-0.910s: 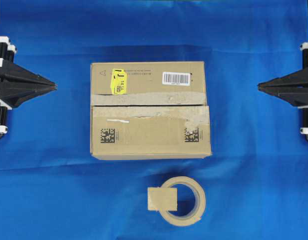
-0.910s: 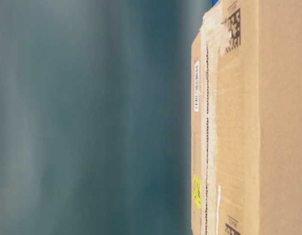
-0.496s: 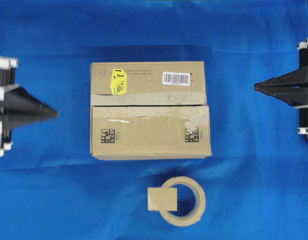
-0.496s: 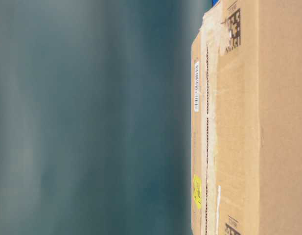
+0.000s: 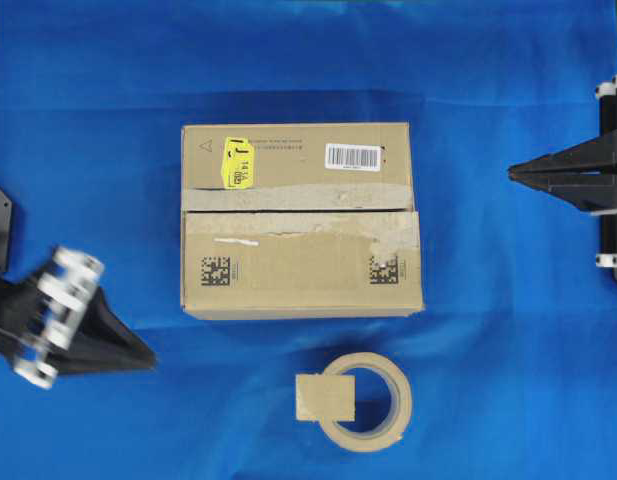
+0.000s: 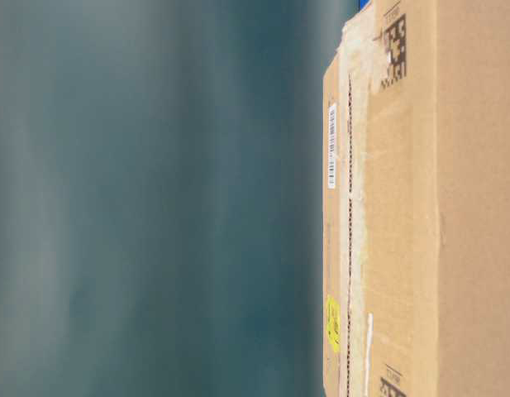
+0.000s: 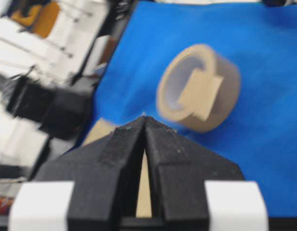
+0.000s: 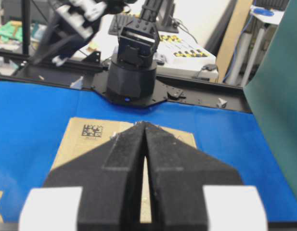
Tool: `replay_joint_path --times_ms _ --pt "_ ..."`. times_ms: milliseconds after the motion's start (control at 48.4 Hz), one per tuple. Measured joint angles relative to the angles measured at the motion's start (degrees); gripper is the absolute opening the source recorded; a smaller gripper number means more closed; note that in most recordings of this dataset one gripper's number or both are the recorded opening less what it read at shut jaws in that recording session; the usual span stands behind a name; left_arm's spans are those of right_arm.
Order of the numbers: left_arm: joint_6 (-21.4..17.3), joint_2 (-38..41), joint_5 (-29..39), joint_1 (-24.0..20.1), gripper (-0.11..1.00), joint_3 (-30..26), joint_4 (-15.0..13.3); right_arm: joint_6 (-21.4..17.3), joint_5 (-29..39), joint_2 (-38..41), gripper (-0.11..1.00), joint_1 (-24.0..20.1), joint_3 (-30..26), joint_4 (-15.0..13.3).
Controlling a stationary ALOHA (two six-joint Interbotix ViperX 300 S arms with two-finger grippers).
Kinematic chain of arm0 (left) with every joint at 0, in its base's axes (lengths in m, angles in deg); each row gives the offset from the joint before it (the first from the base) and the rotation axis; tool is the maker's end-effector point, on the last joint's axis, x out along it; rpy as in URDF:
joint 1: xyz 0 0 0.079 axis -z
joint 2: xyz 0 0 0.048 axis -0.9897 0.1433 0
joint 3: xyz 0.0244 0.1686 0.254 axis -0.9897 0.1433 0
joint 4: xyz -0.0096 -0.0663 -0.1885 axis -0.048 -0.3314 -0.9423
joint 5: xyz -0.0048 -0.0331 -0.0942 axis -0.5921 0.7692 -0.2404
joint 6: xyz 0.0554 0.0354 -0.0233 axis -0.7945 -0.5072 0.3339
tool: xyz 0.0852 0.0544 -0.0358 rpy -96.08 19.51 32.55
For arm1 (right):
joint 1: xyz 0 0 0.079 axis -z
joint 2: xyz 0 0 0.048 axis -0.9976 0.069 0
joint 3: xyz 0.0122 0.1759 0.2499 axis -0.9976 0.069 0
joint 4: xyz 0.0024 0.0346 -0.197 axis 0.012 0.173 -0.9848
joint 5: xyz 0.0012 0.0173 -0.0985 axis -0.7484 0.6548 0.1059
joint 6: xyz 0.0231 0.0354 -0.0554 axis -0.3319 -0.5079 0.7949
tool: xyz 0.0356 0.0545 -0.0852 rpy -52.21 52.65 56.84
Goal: Apply tape along the seams of the closed cardboard box to seal it securely.
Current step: 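Move the left gripper toward the tape roll in front of the box, then grasp the loose tan tape piece on the roll with the left gripper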
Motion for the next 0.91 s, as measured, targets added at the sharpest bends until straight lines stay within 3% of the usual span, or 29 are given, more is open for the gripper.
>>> replay_joint_path --times_ms 41,124,248,289,413,703,910 --pt "0.0 3.34 0.0 0.35 0.06 -1.85 0.0 0.0 0.09 0.0 0.0 0.09 0.0 0.0" --pt "0.0 9.32 0.35 0.35 0.24 -5.54 -0.09 0.18 0.0 0.0 0.0 0.09 0.0 0.0" --pt "-0.62 16.35 1.32 -0.09 0.62 -9.93 -0.09 0.18 0.09 0.44 0.0 0.09 0.09 -0.09" --pt "-1.23 18.19 1.49 -0.35 0.68 -10.99 0.0 0.09 0.18 0.62 0.0 0.0 0.0 0.0" --pt "-5.01 25.22 1.58 -1.93 0.55 -14.5 -0.09 0.09 0.09 1.14 0.0 0.0 0.0 0.0" --pt "-15.21 37.0 0.18 -3.6 0.54 -21.18 -0.18 0.18 0.88 1.41 0.0 0.0 0.0 -0.18" --pt "-18.54 38.85 -0.53 -4.22 0.53 -22.06 -0.18 0.18 1.76 1.41 0.0 0.0 0.0 -0.26"
